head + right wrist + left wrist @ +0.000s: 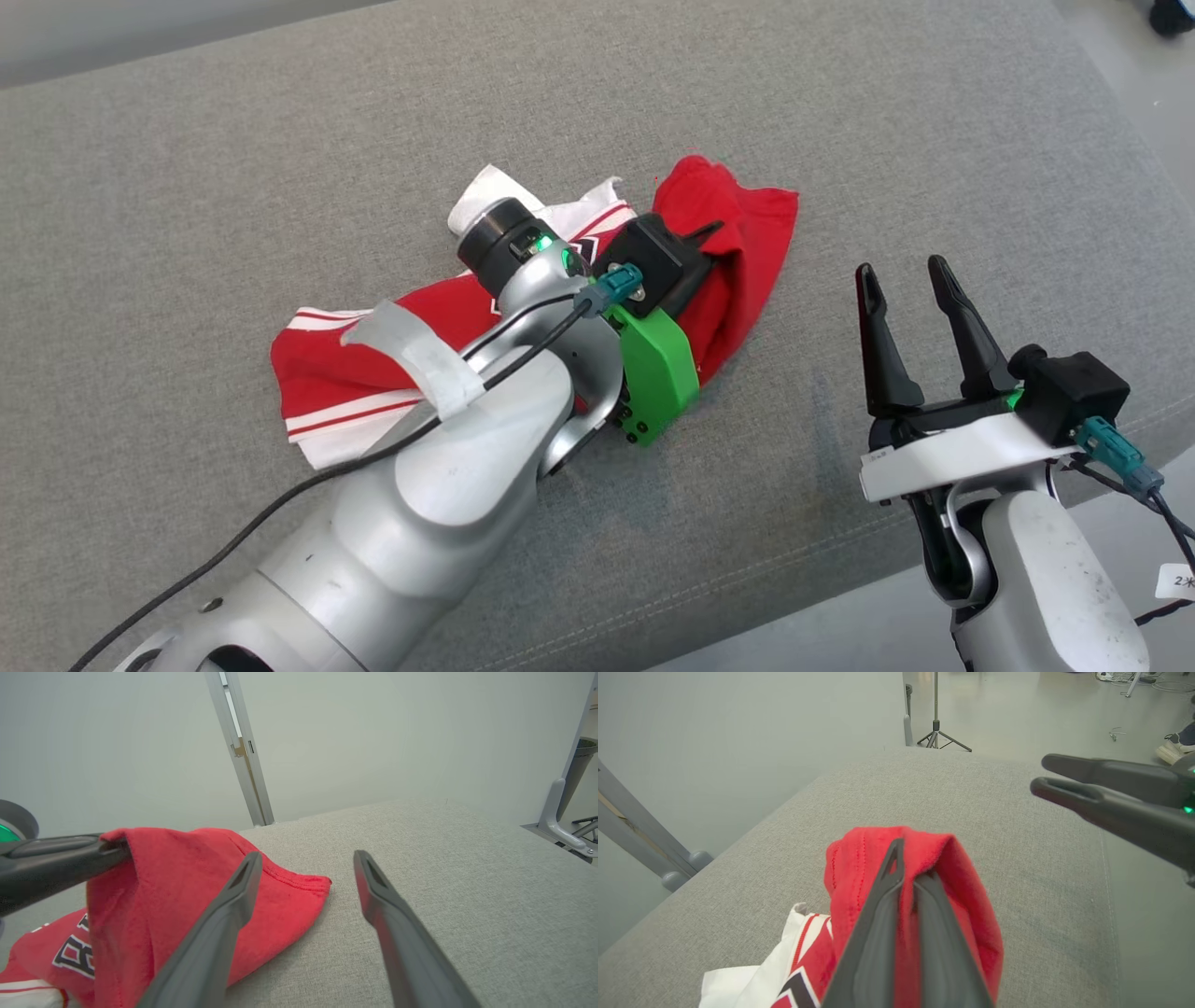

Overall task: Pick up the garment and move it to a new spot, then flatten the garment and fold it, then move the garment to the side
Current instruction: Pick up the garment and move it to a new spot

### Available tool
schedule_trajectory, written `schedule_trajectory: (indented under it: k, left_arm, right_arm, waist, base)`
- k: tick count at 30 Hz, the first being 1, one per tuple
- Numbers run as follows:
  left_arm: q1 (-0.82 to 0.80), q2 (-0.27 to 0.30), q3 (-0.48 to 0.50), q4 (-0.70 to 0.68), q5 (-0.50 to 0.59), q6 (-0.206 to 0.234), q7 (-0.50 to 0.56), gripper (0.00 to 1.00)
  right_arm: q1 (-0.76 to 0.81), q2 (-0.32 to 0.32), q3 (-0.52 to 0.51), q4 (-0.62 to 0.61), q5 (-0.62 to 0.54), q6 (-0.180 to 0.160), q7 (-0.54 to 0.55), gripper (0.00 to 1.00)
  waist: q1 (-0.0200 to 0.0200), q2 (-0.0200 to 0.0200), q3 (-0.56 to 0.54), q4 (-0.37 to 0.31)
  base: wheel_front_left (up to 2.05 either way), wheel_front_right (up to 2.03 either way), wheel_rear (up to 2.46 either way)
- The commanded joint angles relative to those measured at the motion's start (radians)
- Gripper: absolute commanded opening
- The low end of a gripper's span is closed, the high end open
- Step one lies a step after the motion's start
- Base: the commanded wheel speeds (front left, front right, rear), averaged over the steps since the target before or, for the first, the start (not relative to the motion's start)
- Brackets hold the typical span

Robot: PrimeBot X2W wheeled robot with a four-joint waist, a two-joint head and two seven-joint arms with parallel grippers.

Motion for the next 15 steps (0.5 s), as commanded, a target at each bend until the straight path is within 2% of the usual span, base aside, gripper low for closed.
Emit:
schedule_trajectory:
  k: [1, 2, 8, 12, 15]
  left_arm:
    - [-0.005, 0.001, -0.039, -0.001, -0.037, -0.002, -0.020, 0.84]
    - [-0.012, 0.001, -0.064, -0.007, -0.053, -0.003, -0.032, 1.00]
    - [-0.059, 0.001, -0.174, -0.085, -0.110, 0.009, -0.116, 1.00]
    - [-0.072, 0.001, -0.191, -0.129, -0.130, 0.022, -0.155, 1.00]
    - [-0.070, 0.002, -0.183, -0.156, -0.134, 0.047, -0.185, 1.00]
  right_arm:
    - [-0.012, 0.001, 0.002, 0.004, 0.012, 0.000, -0.003, 1.00]
    - [-0.015, 0.000, 0.001, 0.005, 0.012, 0.000, -0.003, 1.00]
    - [-0.028, 0.000, -0.030, 0.009, -0.007, 0.000, -0.003, 1.00]
    - [-0.031, 0.000, -0.050, 0.000, -0.023, 0.000, -0.003, 1.00]
    - [-0.032, -0.008, -0.070, -0.008, -0.037, 0.000, -0.003, 1.00]
  waist:
    - [0.0001, -0.0001, 0.016, -0.012]
    - [0.0001, -0.0001, 0.018, -0.008]
    - [0.0001, -0.0001, 0.016, 0.037]
    - [0.0001, -0.0001, 0.006, 0.065]
    - [0.0001, -0.0001, -0.004, 0.093]
  base:
    - [0.00, 0.00, 0.00]
    - [0.00, 0.00, 0.00]
    - [0.00, 0.00, 0.00]
    - [0.00, 0.00, 0.00]
    - [0.00, 0.00, 0.00]
